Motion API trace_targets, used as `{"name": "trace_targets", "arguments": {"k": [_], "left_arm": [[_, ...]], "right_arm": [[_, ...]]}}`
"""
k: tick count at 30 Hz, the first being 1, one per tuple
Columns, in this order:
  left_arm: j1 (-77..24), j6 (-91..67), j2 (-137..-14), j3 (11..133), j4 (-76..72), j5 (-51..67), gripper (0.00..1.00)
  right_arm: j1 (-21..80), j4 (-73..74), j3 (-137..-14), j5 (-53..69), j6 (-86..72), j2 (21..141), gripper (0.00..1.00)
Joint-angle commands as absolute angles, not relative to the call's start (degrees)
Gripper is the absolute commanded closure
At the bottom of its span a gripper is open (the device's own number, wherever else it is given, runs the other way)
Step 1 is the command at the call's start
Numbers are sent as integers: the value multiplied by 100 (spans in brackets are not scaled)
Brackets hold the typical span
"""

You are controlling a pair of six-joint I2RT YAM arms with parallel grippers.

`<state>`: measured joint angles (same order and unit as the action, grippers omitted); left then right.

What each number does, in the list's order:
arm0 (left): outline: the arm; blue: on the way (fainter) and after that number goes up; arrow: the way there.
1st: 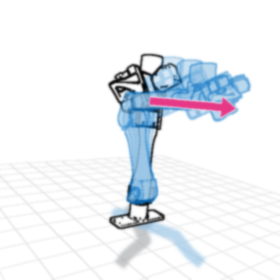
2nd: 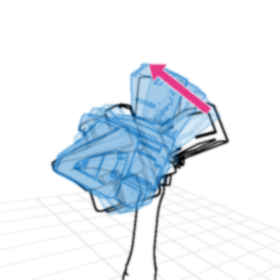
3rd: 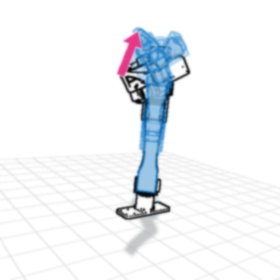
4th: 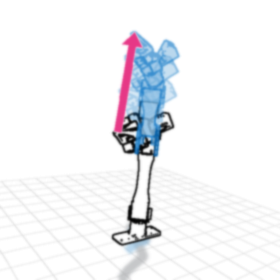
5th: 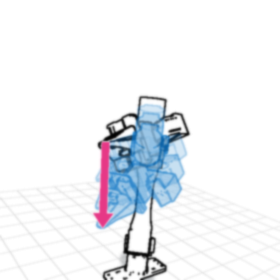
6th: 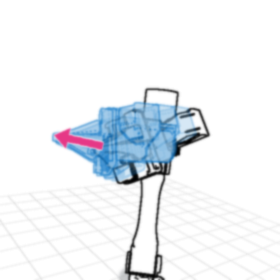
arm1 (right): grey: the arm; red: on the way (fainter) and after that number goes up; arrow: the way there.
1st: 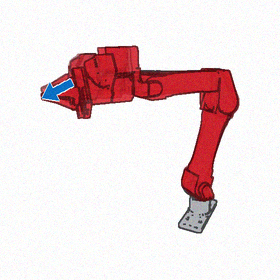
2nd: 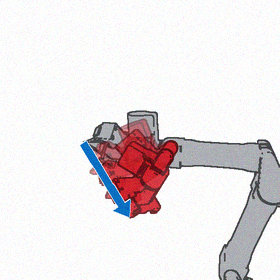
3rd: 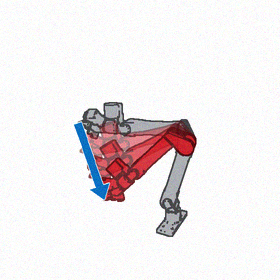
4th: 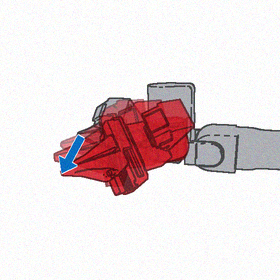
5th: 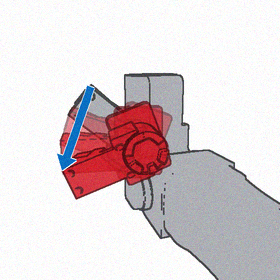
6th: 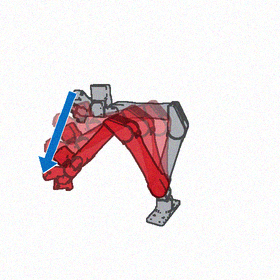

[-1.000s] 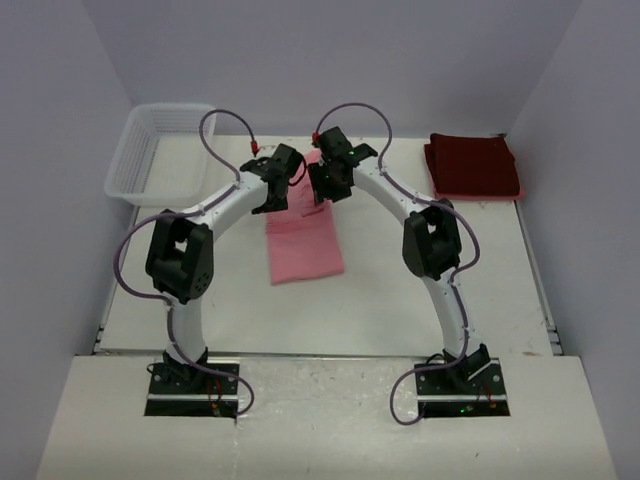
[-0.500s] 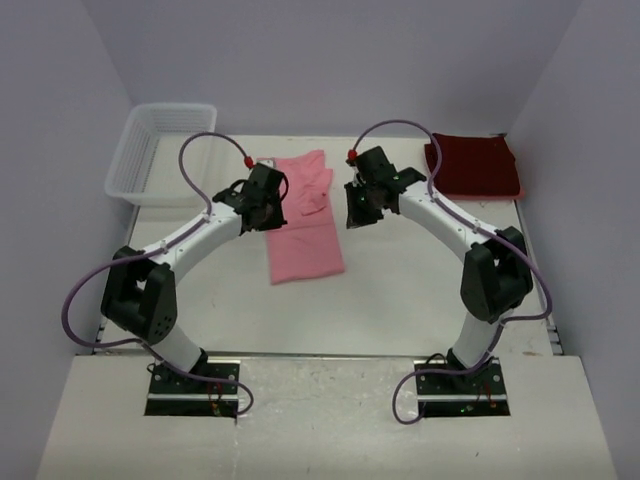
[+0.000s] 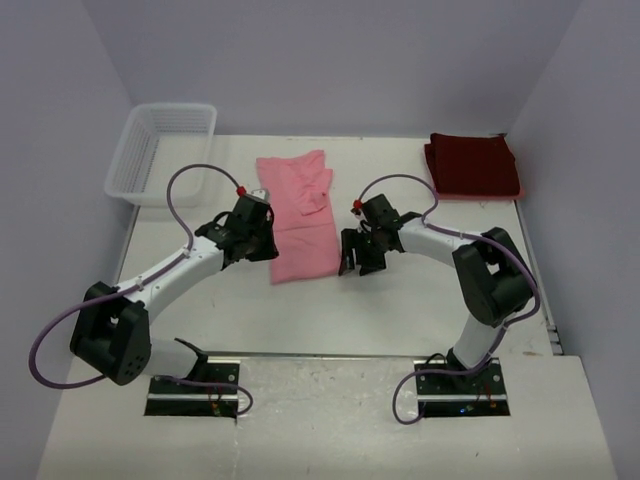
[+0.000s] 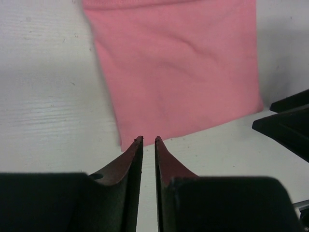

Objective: Fold and stack the t-shirts
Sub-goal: Fold the folded rectangular tshirt in 1/3 of the way, then grab one side of the 2/3 rectangular tshirt with both arms

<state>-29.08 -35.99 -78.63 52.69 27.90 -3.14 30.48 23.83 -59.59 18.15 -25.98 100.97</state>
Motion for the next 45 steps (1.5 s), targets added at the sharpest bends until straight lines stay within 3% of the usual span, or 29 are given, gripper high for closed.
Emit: {"name": "trace_targets", "arguments": {"k": [1,9,18,23,29,32,34,37,40,45], "left_arm": [[-2997,-3630,-7708,5221,2663,-255,83],[-3085,-3884,-7682,5054,2768,-624,83],[-3103,-4104,-7436,4790,2988,-967,81],[-3103,-4219,-7295,4641,3076,-1028,69],[-3103,-4245,-7190,4535,3164,-1055,66],[-3103,-4245,-7111,4509,3226,-1090,66],[-3103,-4245,-7119,4483,3269,-1116,66],[-3103,-4280,-7137,4386,3252,-1116,65],[-3103,-4280,-7285,4245,3094,-1002,51],[-3076,-4272,-7575,4113,2542,-538,45]], "right_arm": [[3076,1881,-6003,1987,-2742,10116,36],[3076,2091,-6477,1872,-2812,10432,39],[3094,1829,-6408,1986,-2953,10687,58],[3111,1758,-6416,2127,-2971,10802,58],[3243,1705,-6390,2136,-3015,10793,57],[3269,1653,-6355,2136,-3050,10854,70],[3278,1679,-6363,2127,-3059,10907,89],[3305,1696,-6337,2004,-3076,10846,100],[3322,1758,-6354,1899,-3059,10811,100],[3340,1732,-6302,1890,-3041,10705,100]]}}
